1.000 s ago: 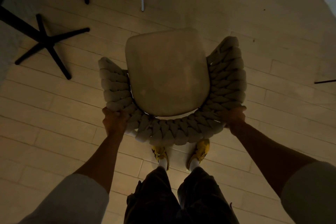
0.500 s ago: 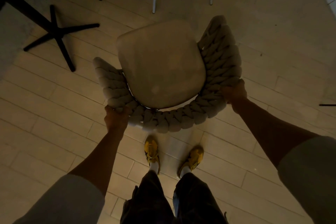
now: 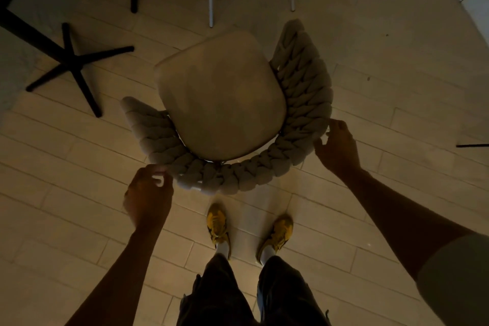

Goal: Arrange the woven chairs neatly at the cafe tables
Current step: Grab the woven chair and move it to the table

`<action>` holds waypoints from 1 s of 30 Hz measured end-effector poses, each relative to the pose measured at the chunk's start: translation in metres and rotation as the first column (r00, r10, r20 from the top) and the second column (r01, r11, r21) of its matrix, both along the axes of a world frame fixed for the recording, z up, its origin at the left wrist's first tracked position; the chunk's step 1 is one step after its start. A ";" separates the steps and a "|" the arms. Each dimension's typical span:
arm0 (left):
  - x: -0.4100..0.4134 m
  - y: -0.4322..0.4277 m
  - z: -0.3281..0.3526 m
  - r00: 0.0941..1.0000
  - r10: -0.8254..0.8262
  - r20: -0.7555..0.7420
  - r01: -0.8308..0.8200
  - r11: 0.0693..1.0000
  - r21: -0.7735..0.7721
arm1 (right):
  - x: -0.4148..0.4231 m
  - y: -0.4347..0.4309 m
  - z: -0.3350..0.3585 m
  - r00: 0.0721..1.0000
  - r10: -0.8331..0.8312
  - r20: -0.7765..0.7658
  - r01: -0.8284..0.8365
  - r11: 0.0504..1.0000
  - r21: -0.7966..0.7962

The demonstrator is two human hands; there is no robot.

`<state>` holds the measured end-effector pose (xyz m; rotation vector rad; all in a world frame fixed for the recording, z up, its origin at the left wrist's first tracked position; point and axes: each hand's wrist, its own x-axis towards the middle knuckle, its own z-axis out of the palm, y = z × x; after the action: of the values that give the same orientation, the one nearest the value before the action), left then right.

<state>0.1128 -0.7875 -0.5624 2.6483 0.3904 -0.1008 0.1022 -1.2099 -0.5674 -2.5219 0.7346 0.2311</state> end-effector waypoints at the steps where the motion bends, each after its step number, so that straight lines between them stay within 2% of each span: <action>1: 0.001 -0.001 0.005 0.992 -0.130 0.000 0.130 0.991 -0.012 | -0.006 0.005 0.002 0.996 0.084 0.006 -0.083 0.992 -0.100; 3: 0.008 0.000 0.000 0.914 -0.403 -0.034 0.401 0.914 -0.058 | -0.014 0.019 0.008 0.970 0.243 -0.006 -0.236 0.936 -0.262; 4: 0.013 -0.001 -0.006 0.836 -0.543 -0.076 0.540 0.840 -0.055 | -0.017 0.026 0.011 0.951 0.307 -0.038 -0.303 0.903 -0.304; 6: 0.023 -0.004 -0.021 0.611 -0.761 -0.219 0.776 0.630 -0.025 | -0.023 0.041 0.011 0.887 0.441 -0.138 -0.461 0.825 -0.327; 9: 0.030 -0.014 -0.036 0.321 -0.827 -0.462 0.920 0.388 -0.054 | -0.029 0.058 -0.003 0.704 0.621 -0.344 -0.708 0.649 -0.279; 11: 0.034 -0.023 -0.044 0.232 -0.813 -0.535 0.951 0.306 -0.053 | -0.030 0.066 -0.014 0.643 0.613 -0.459 -0.757 0.601 -0.256; 17: 0.047 -0.041 -0.063 0.245 -0.826 -0.507 0.951 0.306 -0.040 | -0.006 0.075 -0.040 0.695 0.541 -0.475 -0.718 0.562 -0.410; 19: 0.049 -0.040 -0.068 0.242 -0.831 -0.501 0.955 0.295 -0.028 | 0.001 0.071 -0.041 0.697 0.505 -0.509 -0.713 0.563 -0.418; 22: 0.048 -0.038 -0.076 0.217 -0.861 -0.460 0.973 0.226 0.037 | 0.002 0.072 -0.040 0.655 0.464 -0.596 -0.744 0.534 -0.402; 25: 0.047 -0.042 -0.076 0.219 -0.880 -0.422 0.976 0.206 0.076 | 0.005 0.071 -0.041 0.653 0.456 -0.604 -0.742 0.543 -0.392; 28: 0.045 -0.055 -0.067 0.239 -0.886 -0.397 0.971 0.228 0.075 | 0.007 0.059 -0.038 0.644 0.490 -0.588 -0.751 0.553 -0.362; 30: 0.041 -0.067 -0.059 0.283 -0.874 -0.395 0.958 0.278 0.071 | 0.011 0.047 -0.037 0.632 0.508 -0.585 -0.761 0.549 -0.345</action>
<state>0.1542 -0.8548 -0.6211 2.7373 -1.2937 -0.8712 0.1134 -1.1630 -0.6042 -3.2955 -0.1238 0.9882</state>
